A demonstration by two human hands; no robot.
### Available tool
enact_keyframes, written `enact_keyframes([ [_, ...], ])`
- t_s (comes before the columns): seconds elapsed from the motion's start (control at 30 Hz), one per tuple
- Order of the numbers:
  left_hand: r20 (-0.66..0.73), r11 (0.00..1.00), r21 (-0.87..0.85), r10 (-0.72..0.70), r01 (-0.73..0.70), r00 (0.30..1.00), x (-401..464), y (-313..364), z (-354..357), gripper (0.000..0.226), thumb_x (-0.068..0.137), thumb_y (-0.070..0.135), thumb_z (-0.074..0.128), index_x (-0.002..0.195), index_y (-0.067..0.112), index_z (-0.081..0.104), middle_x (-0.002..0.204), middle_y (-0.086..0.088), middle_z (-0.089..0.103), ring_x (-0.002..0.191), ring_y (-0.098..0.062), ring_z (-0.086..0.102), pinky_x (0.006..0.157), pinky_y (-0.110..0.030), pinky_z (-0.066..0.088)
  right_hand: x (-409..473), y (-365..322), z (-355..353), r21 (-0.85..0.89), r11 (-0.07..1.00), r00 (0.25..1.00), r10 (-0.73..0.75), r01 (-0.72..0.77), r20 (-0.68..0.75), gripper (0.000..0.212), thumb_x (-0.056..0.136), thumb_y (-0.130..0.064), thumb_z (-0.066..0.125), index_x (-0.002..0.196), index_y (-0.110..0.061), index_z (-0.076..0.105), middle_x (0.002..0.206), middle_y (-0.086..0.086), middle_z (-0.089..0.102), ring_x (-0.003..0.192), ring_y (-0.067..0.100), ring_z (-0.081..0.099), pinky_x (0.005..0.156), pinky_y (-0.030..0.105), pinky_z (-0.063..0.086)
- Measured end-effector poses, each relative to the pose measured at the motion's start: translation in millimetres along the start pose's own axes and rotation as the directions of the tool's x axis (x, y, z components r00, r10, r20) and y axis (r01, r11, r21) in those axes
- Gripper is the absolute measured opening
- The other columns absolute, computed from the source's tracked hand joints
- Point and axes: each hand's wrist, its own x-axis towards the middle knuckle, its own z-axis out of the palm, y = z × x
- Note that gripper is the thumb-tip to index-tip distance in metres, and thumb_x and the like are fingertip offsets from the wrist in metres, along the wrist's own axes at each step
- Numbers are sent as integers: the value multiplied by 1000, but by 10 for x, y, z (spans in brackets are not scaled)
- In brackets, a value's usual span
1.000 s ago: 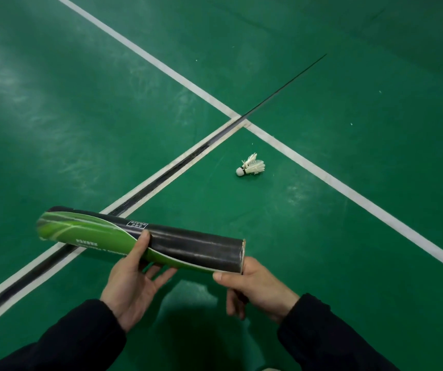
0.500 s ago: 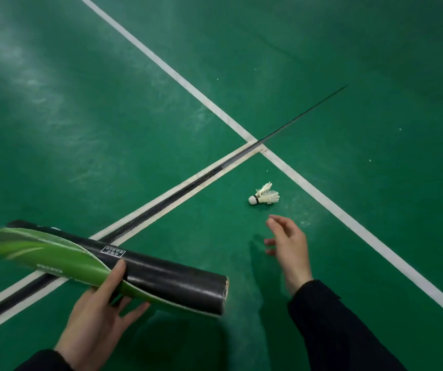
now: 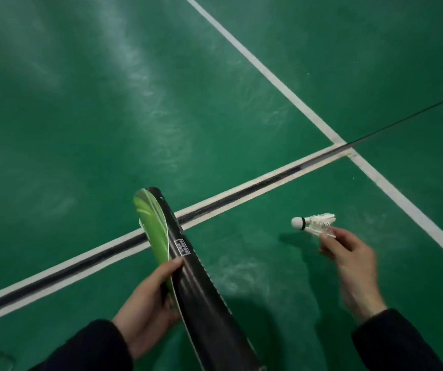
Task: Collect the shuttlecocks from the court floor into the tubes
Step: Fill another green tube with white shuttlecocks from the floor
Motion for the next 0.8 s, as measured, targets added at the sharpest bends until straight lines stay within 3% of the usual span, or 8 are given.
enact_keyframes([
  [0.1,-37,983,-130,126,-129,991,-39,105,-16,36,91,36,65,117,12,62,101,-11,65,93,-27,66,79,-46,62,-883,-161,-62,138,985,995,-101,103,-17,15,87,1,72,93,-13,75,80,2,73,69,9,65,70,15,56],
  [0.2,-121,947,-250,175,-200,977,-28,158,-25,36,92,40,65,117,14,61,97,-7,67,92,-24,68,77,-43,64,-1476,-261,-125,79,946,949,-316,316,-13,17,78,-3,81,82,-18,75,79,8,70,67,12,63,66,16,53],
  [0.27,-157,928,-305,171,-212,973,-25,156,12,37,92,43,65,115,14,61,95,-6,66,91,-23,67,74,-41,64,-1662,-283,-90,47,904,902,-427,425,62,20,78,-7,84,83,-26,77,82,-2,68,71,10,63,67,15,51],
  [0.43,-142,923,-305,198,-233,970,-75,97,127,33,95,45,60,108,14,64,99,-6,67,94,-22,66,67,-37,65,-1846,-352,55,-96,900,898,-406,425,171,21,86,-8,77,89,-29,79,92,-9,65,83,14,66,72,20,54],
  [0.57,-85,928,-227,284,-296,955,-53,75,110,26,96,42,62,105,18,63,96,-3,69,97,-22,67,71,-37,64,-1873,-410,164,-184,855,871,-450,484,198,21,91,-11,73,99,-30,76,98,-14,66,91,12,67,76,16,52],
  [0.7,-64,928,-216,296,-302,953,-29,88,118,25,96,42,62,105,19,63,97,-4,69,101,-24,66,83,-42,58,-1949,-410,270,-221,811,822,-459,543,336,33,93,-9,62,113,-33,73,101,-17,65,79,10,63,67,16,47],
  [0.8,-66,918,-212,329,-335,942,-2,124,69,24,96,42,63,106,20,61,95,-2,69,103,-24,64,77,-41,60,-1924,-407,297,-346,761,829,-443,549,341,35,90,-12,55,116,-24,76,101,-21,62,77,1,60,67,7,38],
])
